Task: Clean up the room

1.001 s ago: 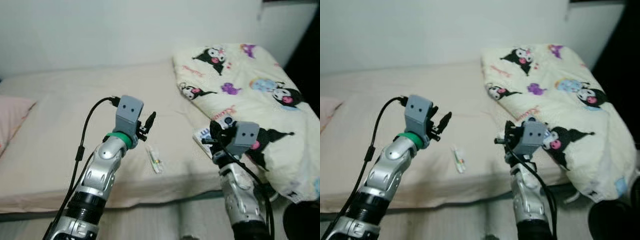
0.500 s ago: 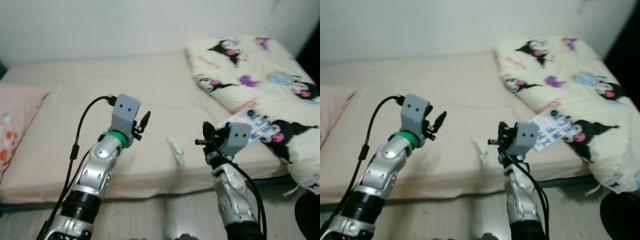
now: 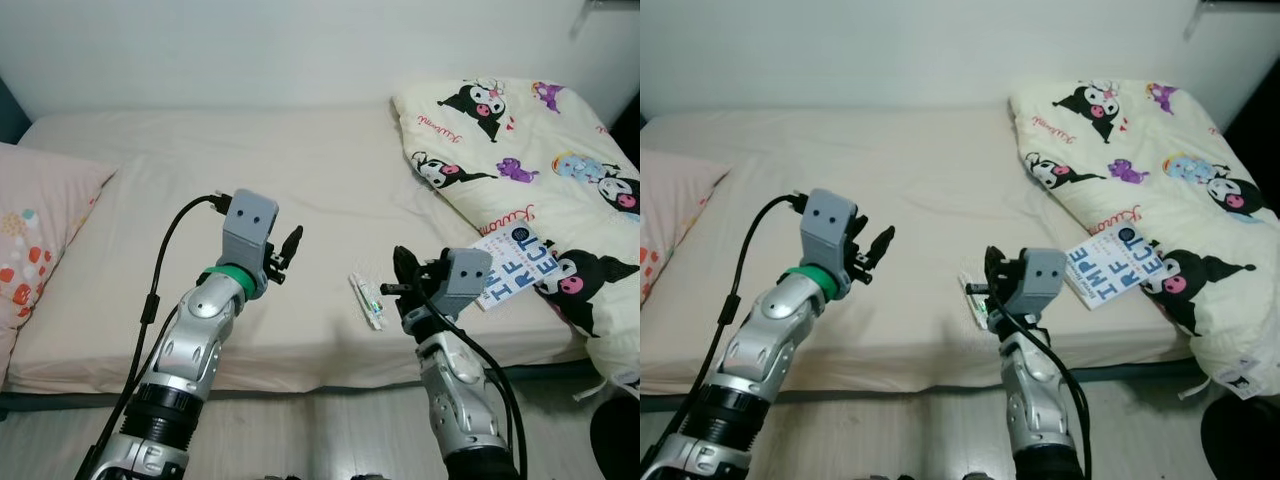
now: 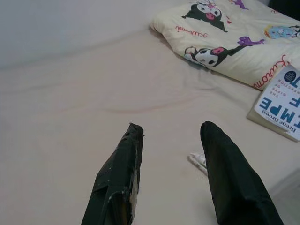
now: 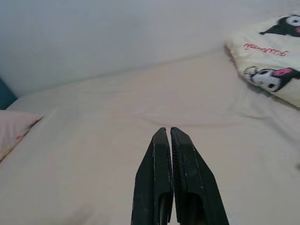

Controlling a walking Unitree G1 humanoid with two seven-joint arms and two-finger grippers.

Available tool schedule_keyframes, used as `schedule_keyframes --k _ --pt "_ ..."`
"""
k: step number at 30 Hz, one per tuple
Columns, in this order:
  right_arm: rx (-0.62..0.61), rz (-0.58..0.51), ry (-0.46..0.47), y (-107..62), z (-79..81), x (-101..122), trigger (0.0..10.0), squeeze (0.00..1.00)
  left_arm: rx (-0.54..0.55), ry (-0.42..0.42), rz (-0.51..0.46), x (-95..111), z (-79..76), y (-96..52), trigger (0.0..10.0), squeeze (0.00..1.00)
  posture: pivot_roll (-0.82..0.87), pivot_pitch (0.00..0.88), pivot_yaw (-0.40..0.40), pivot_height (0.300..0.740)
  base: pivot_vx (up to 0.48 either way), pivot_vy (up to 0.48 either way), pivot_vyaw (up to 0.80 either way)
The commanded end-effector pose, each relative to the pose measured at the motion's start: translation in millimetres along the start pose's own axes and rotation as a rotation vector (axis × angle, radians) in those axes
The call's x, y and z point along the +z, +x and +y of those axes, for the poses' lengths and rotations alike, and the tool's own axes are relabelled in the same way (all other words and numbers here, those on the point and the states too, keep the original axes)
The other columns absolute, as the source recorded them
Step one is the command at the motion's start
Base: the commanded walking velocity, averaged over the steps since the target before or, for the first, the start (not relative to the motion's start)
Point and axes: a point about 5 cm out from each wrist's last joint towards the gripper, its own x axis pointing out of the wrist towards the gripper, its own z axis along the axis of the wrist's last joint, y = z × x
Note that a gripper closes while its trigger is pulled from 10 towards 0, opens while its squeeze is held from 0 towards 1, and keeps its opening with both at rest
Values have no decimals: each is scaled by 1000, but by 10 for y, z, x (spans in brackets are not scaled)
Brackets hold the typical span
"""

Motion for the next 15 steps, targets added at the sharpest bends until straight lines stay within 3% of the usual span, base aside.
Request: schedule_keyframes --k 1,11,15 --pt "-18 21 -26 -6 3 -40 10000 0 24 -31 57 -155 24 -40 10000 0 -54 19 111 735 0 0 0" --pt "-49 6 -54 22 -77 2 10000 0 86 5 95 -330 91 -100 10000 0 -57 29 98 701 0 0 0" --pt "-66 -7 -70 83 -120 54 10000 0 165 23 138 -517 256 -210 10000 0 -56 39 81 686 0 0 0"
